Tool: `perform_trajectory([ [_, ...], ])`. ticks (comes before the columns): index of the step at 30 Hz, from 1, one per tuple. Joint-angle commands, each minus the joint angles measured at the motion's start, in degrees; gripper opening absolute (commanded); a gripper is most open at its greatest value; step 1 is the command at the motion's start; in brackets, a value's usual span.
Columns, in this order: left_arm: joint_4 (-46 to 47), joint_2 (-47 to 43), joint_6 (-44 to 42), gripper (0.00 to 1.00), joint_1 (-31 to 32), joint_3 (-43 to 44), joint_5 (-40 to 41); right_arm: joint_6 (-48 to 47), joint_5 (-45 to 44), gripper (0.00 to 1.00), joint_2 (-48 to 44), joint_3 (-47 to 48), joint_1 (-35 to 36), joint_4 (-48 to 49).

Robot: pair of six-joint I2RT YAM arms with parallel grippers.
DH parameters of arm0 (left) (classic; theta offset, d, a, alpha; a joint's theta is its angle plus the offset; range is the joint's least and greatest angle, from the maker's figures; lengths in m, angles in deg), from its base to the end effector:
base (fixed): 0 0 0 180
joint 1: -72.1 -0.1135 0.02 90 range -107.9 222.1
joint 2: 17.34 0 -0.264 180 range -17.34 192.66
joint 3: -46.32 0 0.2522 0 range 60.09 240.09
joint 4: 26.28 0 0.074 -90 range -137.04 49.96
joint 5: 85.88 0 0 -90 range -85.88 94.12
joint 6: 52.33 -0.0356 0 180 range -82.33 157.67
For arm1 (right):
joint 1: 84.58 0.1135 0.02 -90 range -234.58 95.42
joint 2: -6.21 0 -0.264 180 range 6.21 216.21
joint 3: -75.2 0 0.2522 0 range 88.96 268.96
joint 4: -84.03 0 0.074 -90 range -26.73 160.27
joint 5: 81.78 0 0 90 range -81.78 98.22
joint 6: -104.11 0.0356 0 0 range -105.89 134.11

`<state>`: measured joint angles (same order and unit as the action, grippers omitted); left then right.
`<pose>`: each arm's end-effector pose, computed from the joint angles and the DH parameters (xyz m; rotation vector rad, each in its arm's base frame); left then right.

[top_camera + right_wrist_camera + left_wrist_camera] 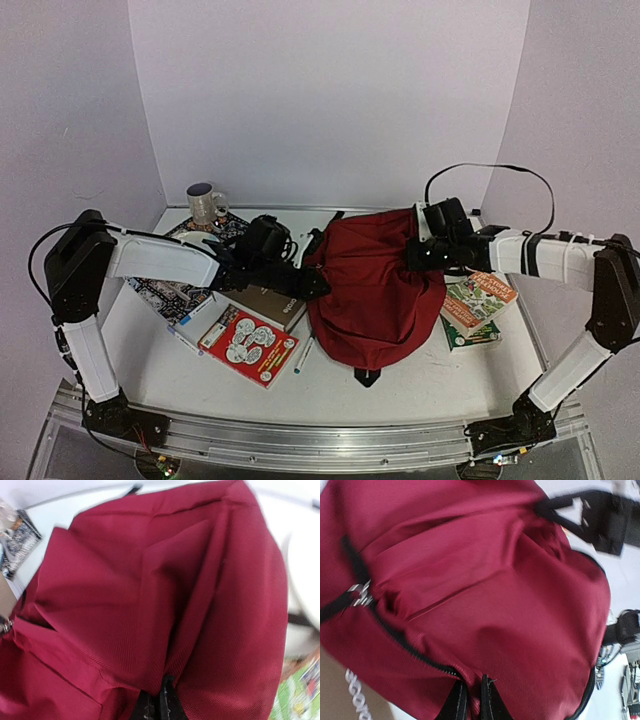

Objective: Pack the student bag
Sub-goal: Pick up the student bag from the center of the board, then put down the student bag at the center of the board, then pick up the student bag from the center of the board.

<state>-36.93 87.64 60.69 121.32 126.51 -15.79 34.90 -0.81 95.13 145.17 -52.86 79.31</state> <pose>0.2552 -0.3144 0.2005 0.7411 2.2446 -1.0494 0.3037 0.1811 0.2517 -0.0878 2.0030 0.4370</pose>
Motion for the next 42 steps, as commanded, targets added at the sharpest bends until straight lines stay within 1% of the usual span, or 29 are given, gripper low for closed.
perform_trajectory([
  [1,3.4,-5.2,0.2,0.12,1.8,2.9,-3.0,-8.1,-0.8,0.0,-4.7,6.9,-0.3,-1.4],
  [4,3.5,-5.8,0.4,0.13,1.9,0.9,-0.9,-7.9,1.4,0.02,-5.5,6.1,-0.3,-2.3],
  [9,3.4,-4.8,1.5,0.13,1.9,-2.6,0.3,-6.0,3.8,0.08,-6.3,0.0,-0.6,-2.4],
  [11,3.5,-3.8,2.0,0.12,1.9,-3.5,0.6,-5.1,4.8,0.12,-6.5,-3.2,-1.6,-1.9],
  [13,3.5,-3.1,2.3,0.1,1.9,-4.0,0.9,-4.0,7.8,0.17,-7.0,-5.8,-3.8,-0.4],
  [16,3.4,-2.2,2.3,0.07,2.0,-4.2,2.1,-3.0,11.7,0.28,-8.4,-7.6,-7.0,1.3],
  [18,3.5,-1.7,2.1,0.07,1.9,-4.2,3.1,-2.9,13.1,0.37,-9.5,-7.8,-8.3,1.7],
  [21,3.5,-0.9,2.2,0.07,1.9,-4.0,3.7,-2.5,12.9,0.51,-10.6,-7.7,-10.3,1.8],
  [22,3.5,-0.6,2.3,0.08,1.9,-3.9,3.7,-2.2,12.6,0.53,-10.7,-7.8,-11.1,1.8],
  [26,3.4,-0.6,2.4,0.14,1.9,-4.2,4.8,-0.3,12.2,0.57,-9.0,-8.7,-15.4,2.1],
  [29,3.5,-1.4,1.9,0.2,1.9,-4.8,6.2,0.9,15.0,0.58,-6.3,-8.7,-16.8,3.9],
  [32,3.5,-2.4,1.2,0.33,1.9,-5.0,7.4,1.9,17.3,0.62,-2.9,-7.8,-16.9,5.3],
  [34,3.5,-3.3,0.7,0.4,1.9,-5.0,8.4,2.6,18.8,0.67,-0.6,-7.5,-17.0,6.4],
  [37,3.4,-4.7,-0.1,0.54,1.9,-4.6,10.0,3.4,20.8,0.72,2.1,-7.2,-16.9,7.8],
  [40,3.1,-6.0,-1.0,0.64,1.9,-3.4,11.2,3.4,22.7,0.74,4.7,-6.6,-16.9,8.3],
  [42,2.9,-6.4,-1.5,0.7,1.9,-2.3,11.4,3.3,24.1,0.73,5.9,-6.1,-16.9,8.3],
])
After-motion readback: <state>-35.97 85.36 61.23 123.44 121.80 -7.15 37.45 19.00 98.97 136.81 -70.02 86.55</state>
